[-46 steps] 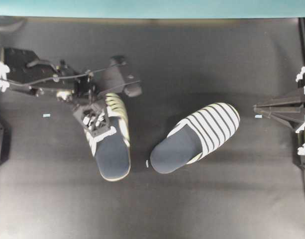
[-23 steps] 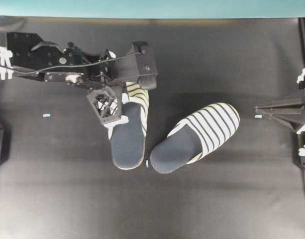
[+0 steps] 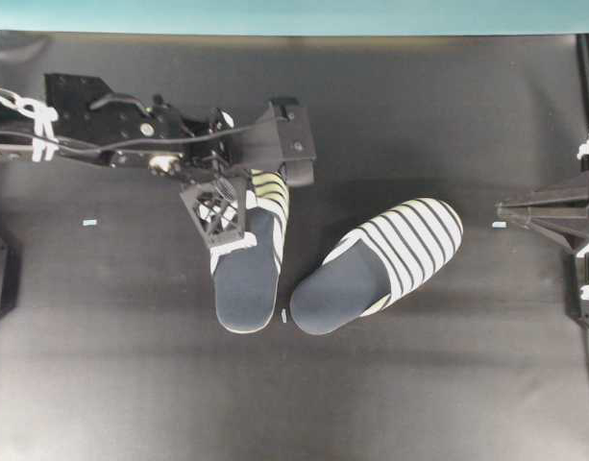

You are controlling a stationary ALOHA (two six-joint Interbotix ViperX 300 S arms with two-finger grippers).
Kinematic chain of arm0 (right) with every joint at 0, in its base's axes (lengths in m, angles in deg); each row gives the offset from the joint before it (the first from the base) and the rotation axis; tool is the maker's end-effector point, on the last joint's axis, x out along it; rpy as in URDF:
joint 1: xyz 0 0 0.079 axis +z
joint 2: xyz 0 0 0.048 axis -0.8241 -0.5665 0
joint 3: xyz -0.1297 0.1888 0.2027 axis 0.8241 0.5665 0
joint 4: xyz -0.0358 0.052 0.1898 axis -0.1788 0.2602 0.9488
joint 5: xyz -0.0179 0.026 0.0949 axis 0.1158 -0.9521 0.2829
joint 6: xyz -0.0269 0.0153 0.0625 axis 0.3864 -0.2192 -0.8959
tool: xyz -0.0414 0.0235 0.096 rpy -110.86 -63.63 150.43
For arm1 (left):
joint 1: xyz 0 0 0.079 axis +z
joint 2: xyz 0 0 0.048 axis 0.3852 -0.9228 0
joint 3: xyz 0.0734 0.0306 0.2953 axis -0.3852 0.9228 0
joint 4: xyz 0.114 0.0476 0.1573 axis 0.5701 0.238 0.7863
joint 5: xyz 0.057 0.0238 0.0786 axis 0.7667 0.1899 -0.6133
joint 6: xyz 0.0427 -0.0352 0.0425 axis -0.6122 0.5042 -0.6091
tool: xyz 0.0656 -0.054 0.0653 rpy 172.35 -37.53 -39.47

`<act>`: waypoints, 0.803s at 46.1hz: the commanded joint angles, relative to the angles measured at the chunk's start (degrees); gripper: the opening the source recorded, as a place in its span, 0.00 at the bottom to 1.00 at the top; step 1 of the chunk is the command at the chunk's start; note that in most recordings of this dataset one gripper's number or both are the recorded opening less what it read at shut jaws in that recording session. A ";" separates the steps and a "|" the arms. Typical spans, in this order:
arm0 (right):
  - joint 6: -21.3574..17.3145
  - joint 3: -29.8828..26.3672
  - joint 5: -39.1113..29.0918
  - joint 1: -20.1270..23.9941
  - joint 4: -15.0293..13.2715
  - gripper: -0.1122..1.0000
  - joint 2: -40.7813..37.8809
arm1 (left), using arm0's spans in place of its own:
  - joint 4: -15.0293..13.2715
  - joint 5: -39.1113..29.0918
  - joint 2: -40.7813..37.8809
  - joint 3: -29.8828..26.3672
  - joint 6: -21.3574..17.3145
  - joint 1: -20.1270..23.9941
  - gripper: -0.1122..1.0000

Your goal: Arrange the slippers with the left arm.

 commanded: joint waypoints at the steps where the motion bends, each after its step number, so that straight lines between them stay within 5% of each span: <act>1: -0.26 -0.18 0.62 0.18 0.09 0.10 -0.26 | 0.18 1.93 -0.09 0.18 0.18 -0.18 0.11; 37: -0.26 0.26 1.32 0.18 0.09 0.10 -0.26 | 0.18 6.94 -3.34 3.34 -0.79 -1.23 0.12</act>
